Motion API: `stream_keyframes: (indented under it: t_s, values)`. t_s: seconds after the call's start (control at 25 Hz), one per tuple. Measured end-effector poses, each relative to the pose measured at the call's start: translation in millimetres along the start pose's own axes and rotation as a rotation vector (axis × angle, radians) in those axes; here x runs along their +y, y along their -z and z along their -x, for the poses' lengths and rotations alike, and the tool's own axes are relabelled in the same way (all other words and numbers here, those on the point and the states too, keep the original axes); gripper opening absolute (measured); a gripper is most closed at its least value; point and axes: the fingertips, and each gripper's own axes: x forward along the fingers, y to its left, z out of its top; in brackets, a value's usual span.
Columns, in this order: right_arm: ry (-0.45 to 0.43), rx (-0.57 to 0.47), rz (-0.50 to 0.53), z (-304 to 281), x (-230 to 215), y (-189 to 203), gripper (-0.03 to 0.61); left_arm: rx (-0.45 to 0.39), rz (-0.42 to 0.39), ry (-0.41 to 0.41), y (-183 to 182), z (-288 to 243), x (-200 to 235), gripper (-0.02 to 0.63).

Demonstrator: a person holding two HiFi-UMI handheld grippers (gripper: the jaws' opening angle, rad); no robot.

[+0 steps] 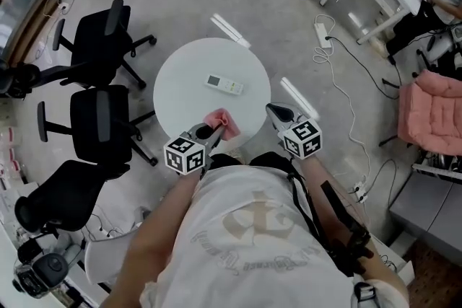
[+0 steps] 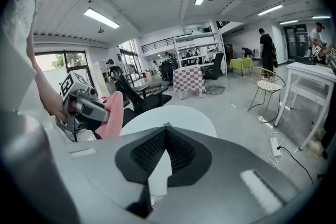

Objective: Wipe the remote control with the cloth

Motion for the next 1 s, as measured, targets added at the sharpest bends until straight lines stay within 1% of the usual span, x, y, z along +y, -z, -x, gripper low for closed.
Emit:
stream_keyframes:
  t_s: [0.24,0.32,0.44,0.56,0.84,1.0]
  values:
    - [-0.012,0.01,0.007,-40,3,-4,0.008,0.023,0.005,-0.018,-5,10,34,0.021]
    - [-0.018,0.014,0.0,-46,3,-5,0.008,0.027,0.006,-0.025,-9,9,38,0.021]
    - [-0.013,0.039,-0.001,-42,-2,0,0.008,0.048,0.015,-0.009,-10,-3,34,0.021]
    - [-0.018,0.067,0.026,-49,-3,4,0.008,0.078,0.021,0.003,-10,-15,36,0.021]
    - [-0.062,0.132,0.059,-80,-12,10,0.008,0.124,0.033,-0.001,-26,-42,56,0.021]
    - [-0.079,0.167,0.061,-91,-21,17,0.008,0.152,0.044,-0.027,-26,-56,70,0.021]
